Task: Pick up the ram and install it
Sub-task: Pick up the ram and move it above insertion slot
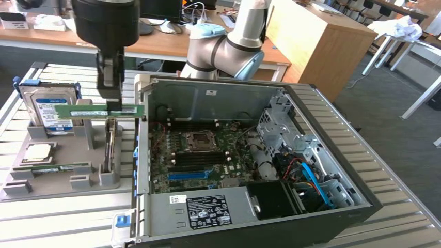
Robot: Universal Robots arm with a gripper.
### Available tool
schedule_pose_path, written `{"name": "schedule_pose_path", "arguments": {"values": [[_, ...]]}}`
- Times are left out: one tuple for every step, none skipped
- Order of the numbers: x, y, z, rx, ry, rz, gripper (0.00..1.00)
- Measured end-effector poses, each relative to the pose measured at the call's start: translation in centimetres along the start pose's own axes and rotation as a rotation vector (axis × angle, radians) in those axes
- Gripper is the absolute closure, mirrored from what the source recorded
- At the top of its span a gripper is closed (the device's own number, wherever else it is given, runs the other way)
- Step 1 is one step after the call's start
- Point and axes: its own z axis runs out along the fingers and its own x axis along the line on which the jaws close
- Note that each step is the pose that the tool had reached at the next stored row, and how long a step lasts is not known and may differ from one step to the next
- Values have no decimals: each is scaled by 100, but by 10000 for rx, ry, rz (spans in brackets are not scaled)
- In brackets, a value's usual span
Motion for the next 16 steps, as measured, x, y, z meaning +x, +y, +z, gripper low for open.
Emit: {"name": "schedule_pose_path", "arguments": {"values": [[1, -20, 0, 1, -1, 0, 88], [2, -40, 0, 1, -1, 0, 88], [3, -60, 0, 1, -1, 0, 88], [4, -80, -1, 1, 0, 0, 88], [5, -103, -1, 1, -1, 0, 88], [6, -124, -1, 1, -1, -1, 88], [7, -145, -2, 1, -1, -1, 88], [8, -165, -2, 0, -1, -1, 88], [9, -185, -2, 1, -1, 0, 88], [10, -206, -3, 1, -1, 1, 88], [11, -227, -3, 1, -1, 1, 88], [12, -248, -4, 0, 0, 0, 88], [13, -269, -4, 0, 0, 0, 88], [14, -289, -4, 0, -1, 0, 88], [15, -310, -4, 1, -1, 0, 88], [16, -332, -4, 1, -1, 0, 88]]}}
